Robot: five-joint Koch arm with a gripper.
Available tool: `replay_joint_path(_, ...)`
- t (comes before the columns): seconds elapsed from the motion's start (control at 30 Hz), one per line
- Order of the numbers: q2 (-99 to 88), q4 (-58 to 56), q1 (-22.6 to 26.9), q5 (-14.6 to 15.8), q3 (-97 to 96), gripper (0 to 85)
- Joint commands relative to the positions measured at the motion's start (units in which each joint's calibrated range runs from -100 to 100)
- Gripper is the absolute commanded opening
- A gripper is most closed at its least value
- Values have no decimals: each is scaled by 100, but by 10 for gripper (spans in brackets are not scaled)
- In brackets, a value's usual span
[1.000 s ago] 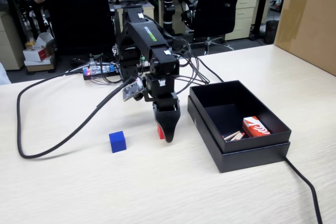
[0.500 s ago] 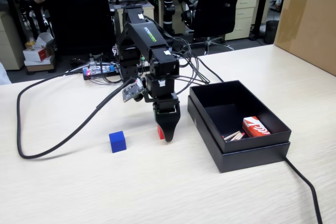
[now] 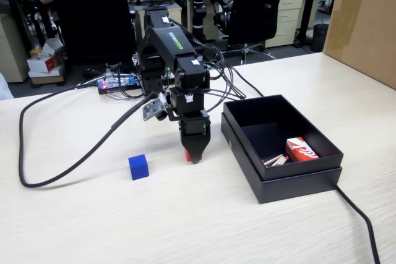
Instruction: Put the red cube on top of the blue cube
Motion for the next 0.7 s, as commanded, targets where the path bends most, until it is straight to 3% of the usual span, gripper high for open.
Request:
replay_joint_path(0.0,-305,36,-39,-10,20,9)
replay_joint_path(0.17,-994,27,-39,-98,-488,9)
replay_joint_path(0.67,-3759,19,-352,-801,-1440,8)
